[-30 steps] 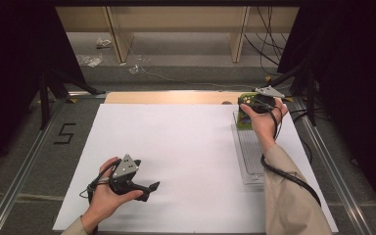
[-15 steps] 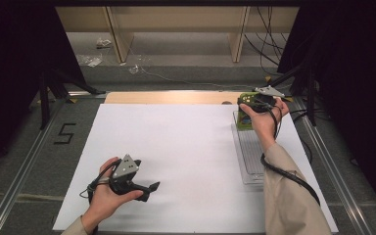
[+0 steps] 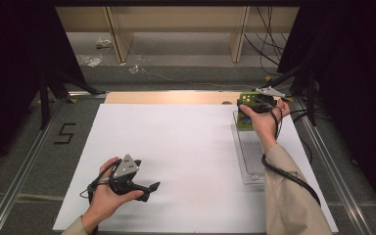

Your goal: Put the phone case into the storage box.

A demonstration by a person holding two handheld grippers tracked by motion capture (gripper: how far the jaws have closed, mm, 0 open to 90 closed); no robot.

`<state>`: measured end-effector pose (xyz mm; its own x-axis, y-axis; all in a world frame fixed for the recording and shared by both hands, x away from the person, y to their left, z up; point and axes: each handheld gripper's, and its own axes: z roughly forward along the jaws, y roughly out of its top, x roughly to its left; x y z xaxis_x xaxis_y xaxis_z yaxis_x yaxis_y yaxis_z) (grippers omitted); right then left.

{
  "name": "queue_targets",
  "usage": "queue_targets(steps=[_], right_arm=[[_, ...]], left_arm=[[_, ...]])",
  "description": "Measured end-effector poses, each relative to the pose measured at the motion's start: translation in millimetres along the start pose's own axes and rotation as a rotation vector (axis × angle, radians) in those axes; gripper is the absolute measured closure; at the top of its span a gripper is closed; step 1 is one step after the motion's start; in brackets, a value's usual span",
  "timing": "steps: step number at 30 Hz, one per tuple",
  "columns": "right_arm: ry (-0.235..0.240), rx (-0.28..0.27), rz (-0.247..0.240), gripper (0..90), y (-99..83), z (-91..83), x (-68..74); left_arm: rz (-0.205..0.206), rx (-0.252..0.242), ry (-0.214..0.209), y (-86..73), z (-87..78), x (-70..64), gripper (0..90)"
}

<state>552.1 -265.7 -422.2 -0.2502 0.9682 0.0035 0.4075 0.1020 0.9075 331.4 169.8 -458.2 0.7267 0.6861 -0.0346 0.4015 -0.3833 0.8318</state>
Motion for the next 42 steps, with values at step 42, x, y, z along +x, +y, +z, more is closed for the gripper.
queue_targets(steps=[42], right_arm=[[0.006, 0.046, -0.004, 6.8, -1.4, -31.3, 10.2]], left_arm=[[-0.003, 0.0, -0.002, 0.6, 0.6, -0.9, 0.4]])
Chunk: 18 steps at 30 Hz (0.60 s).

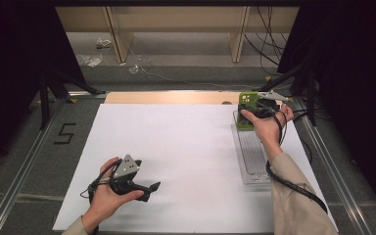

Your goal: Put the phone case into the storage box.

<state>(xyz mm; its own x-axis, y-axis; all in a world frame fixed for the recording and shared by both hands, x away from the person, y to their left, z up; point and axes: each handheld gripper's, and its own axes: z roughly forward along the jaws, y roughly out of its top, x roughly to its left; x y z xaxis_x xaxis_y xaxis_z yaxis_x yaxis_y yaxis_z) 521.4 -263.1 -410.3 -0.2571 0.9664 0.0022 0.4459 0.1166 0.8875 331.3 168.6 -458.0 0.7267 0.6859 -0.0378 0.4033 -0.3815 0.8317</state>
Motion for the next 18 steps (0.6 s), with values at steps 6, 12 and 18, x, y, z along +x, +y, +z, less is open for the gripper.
queue_targets(steps=[6, 12, 18], right_arm=[[0.002, 0.0, -0.006, 7.1, 0.4, -5.4, 1.8], [0.011, 0.005, -0.009, 7.3, -1.6, -11.0, 3.6], [0.021, 0.001, -0.014, 7.4, -2.1, -17.7, 5.8]], left_arm=[[0.0, -0.001, 0.001, 0.1, -0.2, -0.1, 0.4], [0.001, -0.002, 0.002, 0.3, -0.4, -0.1, 0.4], [0.002, -0.001, 0.003, 0.4, -0.6, -0.3, 0.4]])
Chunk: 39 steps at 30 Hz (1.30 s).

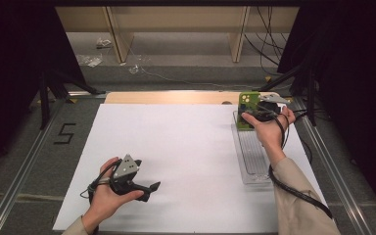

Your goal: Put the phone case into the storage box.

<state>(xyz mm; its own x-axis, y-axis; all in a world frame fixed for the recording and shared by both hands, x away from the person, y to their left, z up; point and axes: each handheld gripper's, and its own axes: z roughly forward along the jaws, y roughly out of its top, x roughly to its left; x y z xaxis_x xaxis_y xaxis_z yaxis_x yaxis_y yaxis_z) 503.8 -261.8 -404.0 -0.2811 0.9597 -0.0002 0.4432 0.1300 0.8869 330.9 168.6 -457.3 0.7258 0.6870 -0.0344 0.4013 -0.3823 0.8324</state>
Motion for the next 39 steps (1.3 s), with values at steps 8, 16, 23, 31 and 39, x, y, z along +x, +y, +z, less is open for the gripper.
queue_targets(steps=[8, 16, 23, 31, 39], right_arm=[[0.011, 0.008, -0.004, 7.5, -2.0, -9.3, 1.7], [0.026, 0.007, -0.017, 8.0, -6.6, -21.1, 7.9], [0.043, 0.001, -0.025, 8.1, -10.1, -30.8, 12.0], [0.073, -0.006, -0.038, 8.5, -16.9, -42.5, 18.0], [0.112, -0.022, -0.039, 9.1, -24.5, -57.2, 22.9]], left_arm=[[0.0, -0.001, 0.002, 0.2, -0.4, 0.1, 0.4], [-0.003, -0.004, 0.004, 0.1, -0.5, 0.5, 0.5], [-0.005, -0.003, 0.003, 0.3, -1.1, 0.8, 0.6], [-0.005, -0.007, 0.007, 0.5, -1.8, 1.3, 0.6], [-0.008, -0.01, 0.009, 0.5, -1.9, 1.5, 0.6]])
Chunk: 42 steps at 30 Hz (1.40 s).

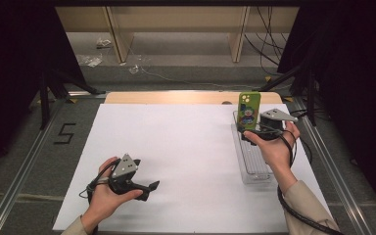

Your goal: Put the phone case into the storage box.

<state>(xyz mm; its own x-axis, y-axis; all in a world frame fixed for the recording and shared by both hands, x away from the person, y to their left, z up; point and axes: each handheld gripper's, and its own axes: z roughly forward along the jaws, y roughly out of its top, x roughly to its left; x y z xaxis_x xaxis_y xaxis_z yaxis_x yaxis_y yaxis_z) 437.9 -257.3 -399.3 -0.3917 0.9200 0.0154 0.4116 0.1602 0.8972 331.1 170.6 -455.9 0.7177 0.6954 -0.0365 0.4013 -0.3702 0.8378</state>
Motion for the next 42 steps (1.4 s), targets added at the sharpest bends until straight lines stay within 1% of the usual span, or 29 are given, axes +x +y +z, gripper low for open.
queue_targets(steps=[2, 4, 13, 23, 28, 30, 35, 42], right_arm=[[0.008, -0.004, -0.004, 9.1, -1.6, -3.6, 1.3], [0.025, -0.005, 0.004, 9.1, -3.1, -6.4, 2.4], [0.041, -0.011, -0.016, 9.1, -8.0, -16.0, 7.2], [0.058, -0.023, -0.037, 10.3, -13.8, -26.5, 9.2], [0.076, -0.017, -0.048, 11.1, -18.1, -30.8, 10.5], [0.074, -0.018, -0.053, 11.3, -20.0, -32.4, 11.1], [0.089, -0.022, -0.057, 11.3, -24.0, -36.7, 11.9], [0.109, -0.025, -0.075, 11.9, -28.9, -44.6, 12.7]], left_arm=[[0.0, 0.001, 0.0, 0.1, -0.1, -0.1, 0.6], [0.0, 0.001, 0.0, 0.2, -0.2, -0.3, 0.6], [-0.001, 0.001, 0.001, 0.4, -1.0, 0.2, 0.6], [0.0, -0.001, 0.005, 0.6, -2.0, 1.5, 0.6], [-0.004, -0.003, 0.009, 0.3, -3.3, 3.3, 0.6], [-0.005, -0.005, 0.011, 0.1, -3.9, 4.5, 0.6], [-0.009, -0.006, 0.017, -0.5, -5.6, 6.6, 0.6], [-0.014, -0.007, 0.023, -1.0, -7.1, 9.1, 0.6]])
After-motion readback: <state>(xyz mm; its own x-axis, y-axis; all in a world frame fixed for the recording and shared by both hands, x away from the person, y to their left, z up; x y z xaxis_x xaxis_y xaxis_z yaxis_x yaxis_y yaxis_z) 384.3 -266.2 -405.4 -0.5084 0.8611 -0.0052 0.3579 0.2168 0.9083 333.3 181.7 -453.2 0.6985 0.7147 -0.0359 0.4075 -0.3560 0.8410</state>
